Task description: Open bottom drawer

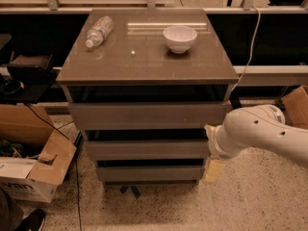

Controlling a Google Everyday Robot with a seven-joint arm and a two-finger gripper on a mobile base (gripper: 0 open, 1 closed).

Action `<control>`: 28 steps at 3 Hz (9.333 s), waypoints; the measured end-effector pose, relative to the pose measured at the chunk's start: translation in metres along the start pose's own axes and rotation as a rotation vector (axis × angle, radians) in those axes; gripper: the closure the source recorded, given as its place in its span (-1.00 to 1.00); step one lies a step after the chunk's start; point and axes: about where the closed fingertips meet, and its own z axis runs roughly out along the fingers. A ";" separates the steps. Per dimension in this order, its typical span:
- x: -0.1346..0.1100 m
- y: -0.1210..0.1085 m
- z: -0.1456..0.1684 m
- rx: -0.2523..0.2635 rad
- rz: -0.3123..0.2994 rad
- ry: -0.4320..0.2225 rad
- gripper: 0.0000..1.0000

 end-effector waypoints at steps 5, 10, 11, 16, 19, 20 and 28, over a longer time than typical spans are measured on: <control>-0.017 0.020 0.180 -0.078 0.098 -0.058 -1.00; 0.000 0.033 0.288 -0.158 0.082 0.065 -1.00; -0.001 0.037 0.294 -0.155 0.034 0.065 -1.00; 0.024 0.045 0.343 -0.132 -0.016 -0.140 -1.00; 0.019 0.018 0.386 -0.170 0.044 -0.224 -1.00; 0.021 0.018 0.401 -0.195 0.071 -0.226 -1.00; 0.034 0.013 0.466 -0.207 0.228 -0.312 0.46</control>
Offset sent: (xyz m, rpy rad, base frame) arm 0.0286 0.0453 -0.1136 0.1020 0.0560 -0.0156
